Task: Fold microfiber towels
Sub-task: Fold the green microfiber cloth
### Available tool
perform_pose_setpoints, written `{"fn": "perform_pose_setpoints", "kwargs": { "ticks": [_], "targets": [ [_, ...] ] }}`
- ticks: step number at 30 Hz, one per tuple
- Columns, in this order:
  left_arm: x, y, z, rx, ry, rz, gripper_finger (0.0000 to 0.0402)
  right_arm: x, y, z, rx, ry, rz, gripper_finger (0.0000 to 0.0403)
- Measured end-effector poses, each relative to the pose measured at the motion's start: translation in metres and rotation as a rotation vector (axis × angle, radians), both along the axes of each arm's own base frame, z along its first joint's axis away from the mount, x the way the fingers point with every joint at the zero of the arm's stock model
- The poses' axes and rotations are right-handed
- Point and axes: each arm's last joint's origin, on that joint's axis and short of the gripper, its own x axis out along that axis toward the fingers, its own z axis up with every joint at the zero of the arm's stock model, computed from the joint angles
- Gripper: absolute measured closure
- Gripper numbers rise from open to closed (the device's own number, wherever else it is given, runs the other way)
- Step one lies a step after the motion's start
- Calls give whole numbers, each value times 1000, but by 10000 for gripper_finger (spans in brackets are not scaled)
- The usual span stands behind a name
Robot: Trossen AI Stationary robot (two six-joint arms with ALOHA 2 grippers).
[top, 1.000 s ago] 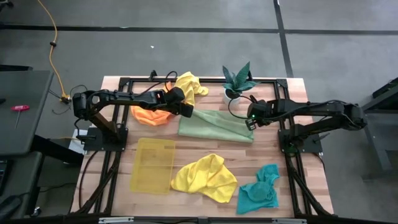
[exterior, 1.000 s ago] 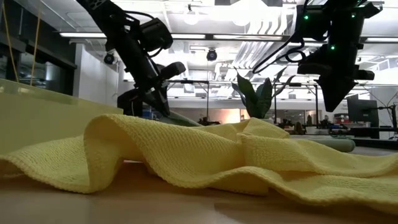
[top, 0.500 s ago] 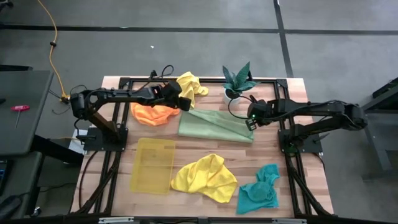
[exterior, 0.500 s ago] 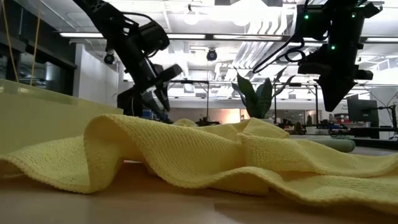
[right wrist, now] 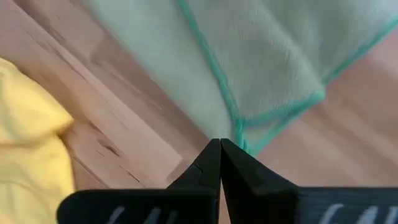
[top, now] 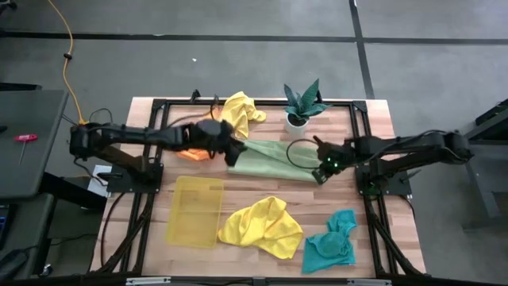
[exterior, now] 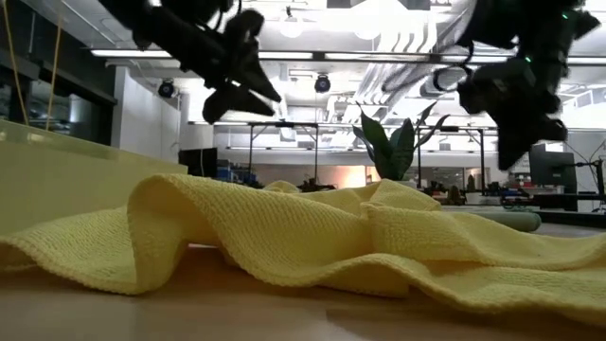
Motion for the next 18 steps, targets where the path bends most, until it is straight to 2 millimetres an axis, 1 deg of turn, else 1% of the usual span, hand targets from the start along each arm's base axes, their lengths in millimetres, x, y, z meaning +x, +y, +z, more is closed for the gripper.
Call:
{"fn": "perform_pose_setpoints", "kwargs": {
  "ticks": [3,5,8,10,12,15,18],
  "targets": [
    [5,-21,-11,-29,-79,-42,282,2,6,-9,31,-45,-14,403],
    [8,-32,-21,-44,-65,-43,298,2,9,-15,59,-63,-17,403],
    [13,-42,-34,-30,-11,-28,338,0,10,-22,71,-56,-54,403],
    [16,-46,-45,-32,29,-22,375,-2,9,-24,53,-46,-94,403],
    [20,-46,-55,-61,56,-9,394,-1,7,-24,40,-53,-121,403],
    [23,-45,-70,-100,101,16,392,-1,5,-24,70,-53,-129,403],
    [26,-45,-84,-120,147,32,400,-1,4,-25,81,-43,-135,403]
  ]
}}
